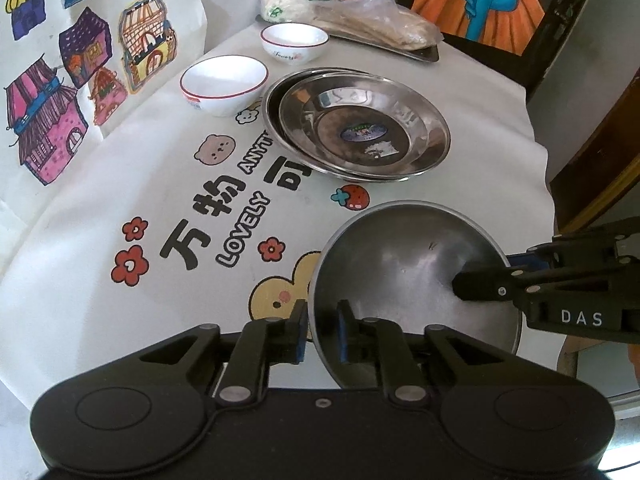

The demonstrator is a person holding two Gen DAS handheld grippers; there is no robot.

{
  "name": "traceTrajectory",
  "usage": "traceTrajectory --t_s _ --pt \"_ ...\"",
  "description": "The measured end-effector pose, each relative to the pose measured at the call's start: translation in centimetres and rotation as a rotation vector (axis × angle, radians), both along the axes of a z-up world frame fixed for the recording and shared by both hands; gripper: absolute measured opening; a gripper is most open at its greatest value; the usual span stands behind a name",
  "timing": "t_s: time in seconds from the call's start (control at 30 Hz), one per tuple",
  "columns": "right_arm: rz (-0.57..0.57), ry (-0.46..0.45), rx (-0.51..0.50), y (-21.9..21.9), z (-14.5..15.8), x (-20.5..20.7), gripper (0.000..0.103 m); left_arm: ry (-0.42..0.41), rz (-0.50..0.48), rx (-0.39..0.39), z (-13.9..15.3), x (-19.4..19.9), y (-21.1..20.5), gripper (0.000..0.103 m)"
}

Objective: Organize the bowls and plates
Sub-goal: 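Lower the steel bowl onto the table and open both tools, then move both tools to a white red-rimmed bowl and close on its rim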

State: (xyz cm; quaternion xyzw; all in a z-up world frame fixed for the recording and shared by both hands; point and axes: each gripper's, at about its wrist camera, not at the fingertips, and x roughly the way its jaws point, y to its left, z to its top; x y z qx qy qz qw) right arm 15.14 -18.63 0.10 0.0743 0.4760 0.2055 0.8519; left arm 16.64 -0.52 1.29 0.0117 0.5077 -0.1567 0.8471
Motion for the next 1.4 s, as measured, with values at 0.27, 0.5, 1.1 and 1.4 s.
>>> traceTrajectory --t_s 0.27,0.5,1.1,1.4 --pt "0.022 -0.101 -0.048 0.0 1.0 -0.3 0.04 -0.045 0.013 -0.01 0.6 -0.1 0.6 0.022" --pt "0.016 -0.153 -0.022 -1.2 2.9 -0.1 0.067 -0.113 0.026 0.025 2.2 0.3 1.8 0.049" --pt "-0.152 -0.272 0.045 -5.3 8.6 8.7 0.103 -0.322 0.136 -0.004 8.8 8.0 3.7 0.091" --pt "-0.241 -0.223 0.127 -7.0 7.4 17.8 0.103 -0.353 0.198 -0.034 8.1 16.3 1.7 0.102"
